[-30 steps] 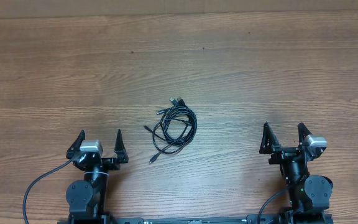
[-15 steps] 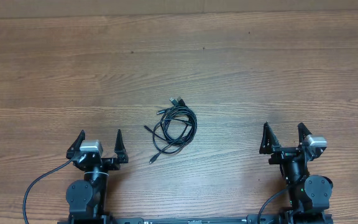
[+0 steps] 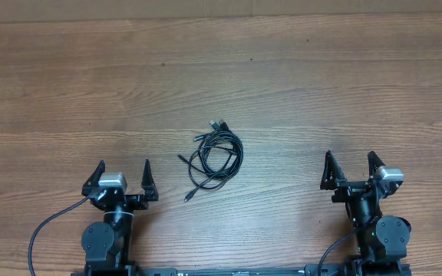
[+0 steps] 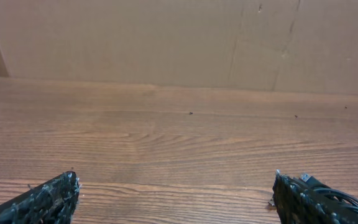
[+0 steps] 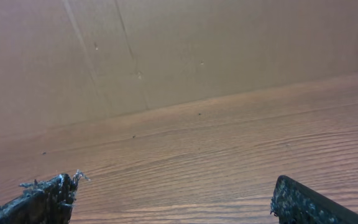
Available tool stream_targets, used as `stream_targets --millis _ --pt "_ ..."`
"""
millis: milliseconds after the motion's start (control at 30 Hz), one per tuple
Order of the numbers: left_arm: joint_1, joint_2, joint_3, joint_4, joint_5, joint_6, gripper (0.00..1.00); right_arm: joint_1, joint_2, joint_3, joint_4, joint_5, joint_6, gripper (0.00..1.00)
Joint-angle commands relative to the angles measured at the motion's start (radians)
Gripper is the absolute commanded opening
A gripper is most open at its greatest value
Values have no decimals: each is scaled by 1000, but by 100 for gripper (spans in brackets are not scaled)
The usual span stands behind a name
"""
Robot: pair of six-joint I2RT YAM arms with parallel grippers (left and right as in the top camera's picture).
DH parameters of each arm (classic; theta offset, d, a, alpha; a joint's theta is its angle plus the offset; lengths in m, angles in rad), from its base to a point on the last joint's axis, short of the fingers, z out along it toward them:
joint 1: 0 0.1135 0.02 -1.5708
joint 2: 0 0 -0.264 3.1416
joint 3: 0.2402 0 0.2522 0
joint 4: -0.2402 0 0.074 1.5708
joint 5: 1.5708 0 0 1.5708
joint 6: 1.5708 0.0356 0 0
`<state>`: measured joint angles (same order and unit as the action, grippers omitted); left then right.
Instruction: Untangle cables
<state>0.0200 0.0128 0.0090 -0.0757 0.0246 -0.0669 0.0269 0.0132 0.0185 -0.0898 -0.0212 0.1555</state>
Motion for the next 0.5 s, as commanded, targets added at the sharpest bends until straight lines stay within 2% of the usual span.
stream_targets --millis 0,467 --pt "8 1 -4 -3 -10 25 100 -3 -5 -10 5 10 -6 100" --pt "7 60 0 0 -5 38 100 -3 -5 -10 5 9 -6 100"
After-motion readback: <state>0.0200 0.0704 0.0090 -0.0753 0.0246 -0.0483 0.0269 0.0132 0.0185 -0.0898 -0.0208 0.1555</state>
